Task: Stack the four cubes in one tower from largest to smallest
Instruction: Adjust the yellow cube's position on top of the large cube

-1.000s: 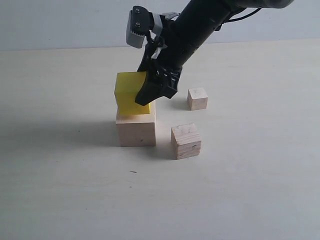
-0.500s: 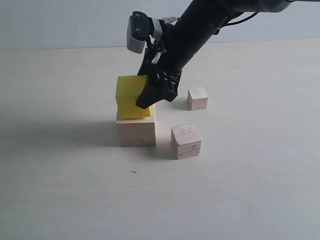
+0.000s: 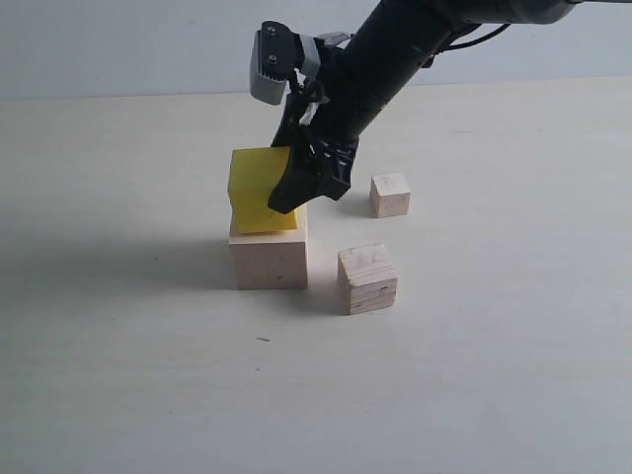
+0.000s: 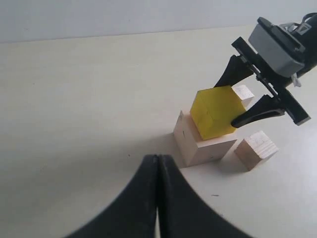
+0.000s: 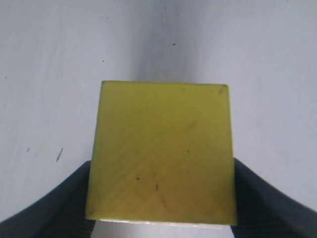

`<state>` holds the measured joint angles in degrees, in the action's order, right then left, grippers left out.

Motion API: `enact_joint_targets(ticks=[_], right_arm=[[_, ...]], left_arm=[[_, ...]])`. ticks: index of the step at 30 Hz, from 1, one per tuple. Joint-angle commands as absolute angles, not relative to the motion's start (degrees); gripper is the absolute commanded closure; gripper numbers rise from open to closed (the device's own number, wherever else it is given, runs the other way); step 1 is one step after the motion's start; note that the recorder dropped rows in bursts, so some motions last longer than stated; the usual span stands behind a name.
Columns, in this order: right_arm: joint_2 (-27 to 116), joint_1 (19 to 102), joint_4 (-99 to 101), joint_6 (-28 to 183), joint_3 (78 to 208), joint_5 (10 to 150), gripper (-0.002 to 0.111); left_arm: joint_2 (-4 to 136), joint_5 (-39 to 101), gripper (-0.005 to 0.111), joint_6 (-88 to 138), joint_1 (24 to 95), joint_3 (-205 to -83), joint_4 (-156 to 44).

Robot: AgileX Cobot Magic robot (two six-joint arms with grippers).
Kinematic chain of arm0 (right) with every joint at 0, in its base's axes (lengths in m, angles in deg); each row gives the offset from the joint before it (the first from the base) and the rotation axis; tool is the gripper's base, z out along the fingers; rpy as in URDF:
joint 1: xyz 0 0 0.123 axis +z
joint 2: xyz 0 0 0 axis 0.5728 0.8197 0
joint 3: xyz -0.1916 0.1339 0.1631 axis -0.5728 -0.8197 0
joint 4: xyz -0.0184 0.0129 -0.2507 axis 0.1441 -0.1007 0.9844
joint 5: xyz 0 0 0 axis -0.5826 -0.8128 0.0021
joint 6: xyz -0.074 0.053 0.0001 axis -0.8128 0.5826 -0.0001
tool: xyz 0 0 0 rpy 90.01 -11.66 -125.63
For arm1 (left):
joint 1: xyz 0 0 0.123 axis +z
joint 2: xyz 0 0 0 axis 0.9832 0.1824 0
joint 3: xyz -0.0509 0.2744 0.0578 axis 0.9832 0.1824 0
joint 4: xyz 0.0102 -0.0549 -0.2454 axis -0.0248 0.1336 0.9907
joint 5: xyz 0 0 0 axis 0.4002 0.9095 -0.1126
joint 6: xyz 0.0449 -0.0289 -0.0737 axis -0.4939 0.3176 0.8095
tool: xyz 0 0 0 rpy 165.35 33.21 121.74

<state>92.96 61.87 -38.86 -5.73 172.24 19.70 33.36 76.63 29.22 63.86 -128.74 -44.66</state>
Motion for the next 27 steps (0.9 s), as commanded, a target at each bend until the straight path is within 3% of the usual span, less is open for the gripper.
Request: enact_joint_targets(ticks=[1, 5, 9, 27], right_arm=[[92.7, 61.6, -39.4, -5.5, 172.1, 19.8, 0.081], [92.7, 61.6, -39.4, -5.2, 172.1, 20.3, 0.059], [92.7, 61.6, -39.4, -3.4, 172.1, 21.1, 0.048], [92.8, 61.6, -39.4, -3.5, 172.1, 20.5, 0.046]], left_arm=[[33.4, 76.8, 0.107, 29.2, 63.6, -128.7, -44.9], [33.4, 76.8, 0.107, 29.2, 63.6, -128.7, -44.9], [33.4, 76.9, 0.107, 29.2, 63.6, -128.7, -44.9], [33.4, 77.5, 0.107, 29.2, 63.6, -128.7, -44.9]])
